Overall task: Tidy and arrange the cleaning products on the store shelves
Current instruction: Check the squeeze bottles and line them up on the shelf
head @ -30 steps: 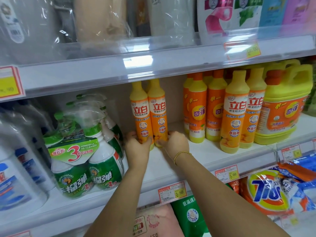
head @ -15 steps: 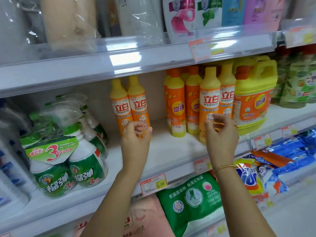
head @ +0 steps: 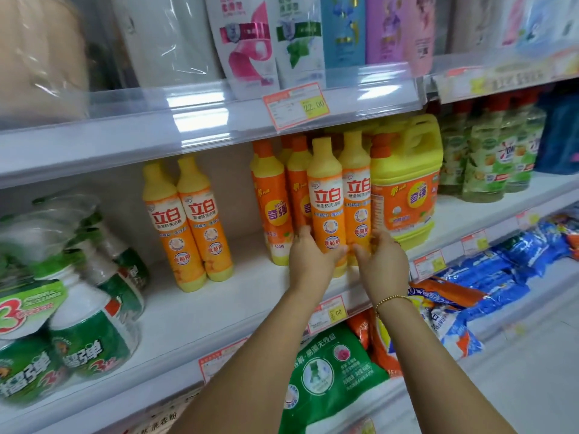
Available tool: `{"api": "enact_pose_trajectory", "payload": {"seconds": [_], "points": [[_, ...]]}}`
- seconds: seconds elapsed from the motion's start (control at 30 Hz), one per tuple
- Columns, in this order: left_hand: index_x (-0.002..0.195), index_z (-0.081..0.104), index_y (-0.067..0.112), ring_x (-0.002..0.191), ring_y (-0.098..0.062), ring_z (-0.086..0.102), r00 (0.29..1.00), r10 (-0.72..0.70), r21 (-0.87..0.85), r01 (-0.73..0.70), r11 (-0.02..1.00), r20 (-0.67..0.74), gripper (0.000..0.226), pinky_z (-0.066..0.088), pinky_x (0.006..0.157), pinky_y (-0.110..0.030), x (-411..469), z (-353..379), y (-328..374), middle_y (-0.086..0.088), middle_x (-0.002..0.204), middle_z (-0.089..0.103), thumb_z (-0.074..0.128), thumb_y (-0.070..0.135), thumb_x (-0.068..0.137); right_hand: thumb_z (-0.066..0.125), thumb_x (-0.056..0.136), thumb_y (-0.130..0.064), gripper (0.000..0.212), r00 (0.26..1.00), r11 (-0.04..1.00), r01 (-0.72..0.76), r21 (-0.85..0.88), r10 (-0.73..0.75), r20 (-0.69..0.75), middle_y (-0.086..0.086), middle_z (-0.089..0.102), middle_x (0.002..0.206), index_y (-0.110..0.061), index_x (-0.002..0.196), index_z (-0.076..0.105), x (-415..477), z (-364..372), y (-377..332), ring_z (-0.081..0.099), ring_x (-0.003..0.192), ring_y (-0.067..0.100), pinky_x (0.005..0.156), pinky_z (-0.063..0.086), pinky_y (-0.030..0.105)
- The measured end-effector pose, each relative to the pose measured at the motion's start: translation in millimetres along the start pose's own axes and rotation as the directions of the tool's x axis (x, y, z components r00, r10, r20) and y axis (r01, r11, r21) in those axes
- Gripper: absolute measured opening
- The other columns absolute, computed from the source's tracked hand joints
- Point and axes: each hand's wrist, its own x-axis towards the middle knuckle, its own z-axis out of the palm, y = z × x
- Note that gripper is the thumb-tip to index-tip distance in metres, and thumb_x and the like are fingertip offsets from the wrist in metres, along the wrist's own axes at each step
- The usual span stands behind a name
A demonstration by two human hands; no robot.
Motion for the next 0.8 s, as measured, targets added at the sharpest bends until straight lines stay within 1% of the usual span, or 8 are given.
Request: {"api": "enact_pose_trajectory", "payload": {"seconds": [0.1, 0.23, 0.37, 0.43, 0.53, 0.67, 0.77, 0.8], "points": [[0.127, 0.05, 0.017, 0.109, -0.021, 0.062, 1.0, -0.024, 0.007, 0.024, 1.0, 0.007, 0.061, 0.051, 0.096, -0.043, -4, -15, -7, -0.002, 0.126, 0.062, 0.081, 0.024, 0.075, 0.074, 0.079, -0.033, 0.052, 0.999, 0.994, -0.031, -0.109, 0.03, -0.012, 0.012, 0.061, 0.113, -0.012, 0.121, 0.053, 4, 3, -8, 0.06, 0.101, 0.033, 0.077, 0.05, 0.041], [0.131, 0.047, 0.018, 0.109, -0.02, 0.062, 0.996, -0.091, -0.012, 0.091, 0.996, -0.013, 0.065, 0.05, 0.098, -0.043, -16, -54, -24, 0.0, 0.126, 0.061, 0.081, 0.022, 0.075, 0.076, 0.078, -0.032, 0.06, 0.997, 0.989, -0.076, -0.124, 0.071, -0.04, 0.017, 0.058, 0.118, -0.006, 0.125, 0.048, 4, 7, -16, 0.052, 0.111, 0.035, 0.082, 0.045, 0.04], [0.125, 0.044, 0.015, 0.102, -0.019, 0.062, 0.987, -0.142, -0.049, 0.139, 0.989, -0.075, 0.064, 0.051, 0.096, -0.039, -30, -110, -42, -0.001, 0.116, 0.06, 0.082, 0.014, 0.073, 0.076, 0.079, -0.025, 0.059, 0.998, 0.988, -0.063, -0.14, 0.061, -0.024, 0.023, 0.052, 0.12, -0.001, 0.123, 0.043, 1, 14, -19, 0.052, 0.109, 0.039, 0.085, 0.043, 0.041], [0.116, 0.044, 0.018, 0.096, -0.017, 0.062, 0.979, -0.165, -0.055, 0.159, 0.986, -0.12, 0.058, 0.051, 0.092, -0.036, -37, -137, -50, 0.001, 0.111, 0.06, 0.082, 0.009, 0.073, 0.075, 0.08, -0.027, 0.054, 0.997, 0.983, -0.077, -0.164, 0.076, -0.01, 0.024, 0.052, 0.118, 0.0, 0.118, 0.047, 1, 19, -19, 0.052, 0.106, 0.039, 0.084, 0.044, 0.041], [0.115, 0.045, 0.018, 0.094, -0.016, 0.062, 0.971, -0.189, -0.073, 0.18, 0.981, -0.148, 0.056, 0.053, 0.087, -0.038, -42, -170, -62, -0.001, 0.11, 0.061, 0.081, 0.007, 0.073, 0.074, 0.08, -0.031, 0.049, 0.994, 0.977, -0.104, -0.184, 0.107, 0.007, 0.025, 0.054, 0.114, 0.001, 0.11, 0.053, 4, 21, -20, 0.052, 0.105, 0.038, 0.081, 0.044, 0.041], [0.12, 0.046, 0.012, 0.086, -0.007, 0.057, 0.965, -0.165, -0.06, 0.156, 0.986, -0.205, 0.055, 0.046, 0.074, -0.022, -48, -189, -72, 0.002, 0.106, 0.058, 0.079, 0.009, 0.076, 0.075, 0.078, -0.033, 0.049, 0.991, 0.976, -0.111, -0.187, 0.122, 0.048, 0.024, 0.06, 0.106, 0.001, 0.106, 0.055, 5, 20, -22, 0.058, 0.097, 0.038, 0.071, 0.042, 0.038], [0.12, 0.048, 0.011, 0.081, 0.003, 0.054, 0.948, -0.148, -0.065, 0.135, 0.989, -0.281, 0.053, 0.042, 0.066, -0.011, -50, -191, -78, 0.001, 0.107, 0.058, 0.078, 0.01, 0.077, 0.076, 0.076, -0.036, 0.041, 0.989, 0.975, -0.03, -0.219, 0.061, 0.137, 0.019, 0.068, 0.096, -0.003, 0.097, 0.062, -5, 20, -29, 0.062, 0.086, 0.035, 0.064, 0.041, 0.032], [0.12, 0.049, 0.012, 0.082, 0.001, 0.055, 0.943, -0.141, -0.059, 0.129, 0.99, -0.301, 0.053, 0.041, 0.067, -0.011, -50, -190, -81, 0.0, 0.11, 0.059, 0.079, 0.012, 0.077, 0.076, 0.076, -0.036, 0.039, 0.985, 0.974, 0.007, -0.226, 0.032, 0.171, 0.018, 0.069, 0.094, -0.004, 0.096, 0.063, -12, 21, -33, 0.062, 0.084, 0.034, 0.063, 0.04, 0.031]]}}
